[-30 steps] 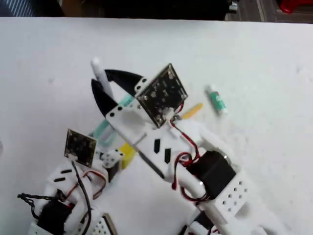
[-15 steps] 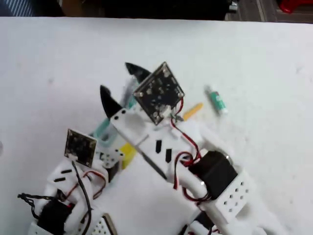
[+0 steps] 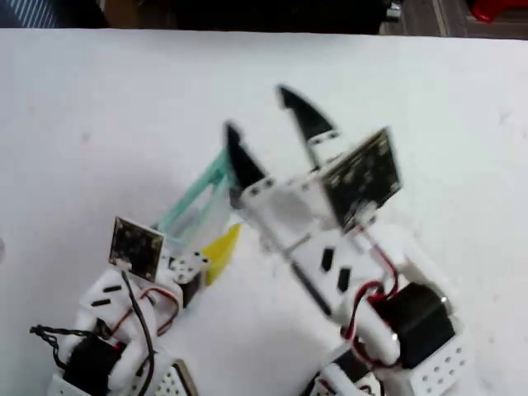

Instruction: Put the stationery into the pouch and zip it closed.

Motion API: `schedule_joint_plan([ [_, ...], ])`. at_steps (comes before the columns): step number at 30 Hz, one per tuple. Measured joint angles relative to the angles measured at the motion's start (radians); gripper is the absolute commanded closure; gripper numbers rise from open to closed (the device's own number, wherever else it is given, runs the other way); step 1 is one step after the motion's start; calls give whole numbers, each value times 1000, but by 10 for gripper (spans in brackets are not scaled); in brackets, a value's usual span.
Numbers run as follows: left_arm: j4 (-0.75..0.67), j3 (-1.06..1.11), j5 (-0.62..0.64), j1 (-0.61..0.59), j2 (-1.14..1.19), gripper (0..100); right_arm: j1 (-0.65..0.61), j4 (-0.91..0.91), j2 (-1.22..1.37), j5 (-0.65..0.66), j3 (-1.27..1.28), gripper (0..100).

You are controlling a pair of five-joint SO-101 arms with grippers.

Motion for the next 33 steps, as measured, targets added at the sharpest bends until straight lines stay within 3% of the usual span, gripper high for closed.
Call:
schedule_joint_plan([
  [4, 0, 0, 0, -23, 0, 744, 193, 75, 86, 0, 0, 776],
  [7, 0, -2, 18, -41, 0, 744, 267, 152, 195, 0, 3, 776],
  [12, 0, -2, 52, -48, 0, 744, 287, 250, 364, -8, 3, 776],
  [19, 0, -2, 54, -48, 0, 744, 339, 262, 600, -120, 3, 773],
  [28, 0, -2, 54, -48, 0, 744, 353, 184, 922, -351, 3, 773],
  [33, 0, -2, 54, -48, 0, 744, 391, 124, 1014, -400, 3, 773],
])
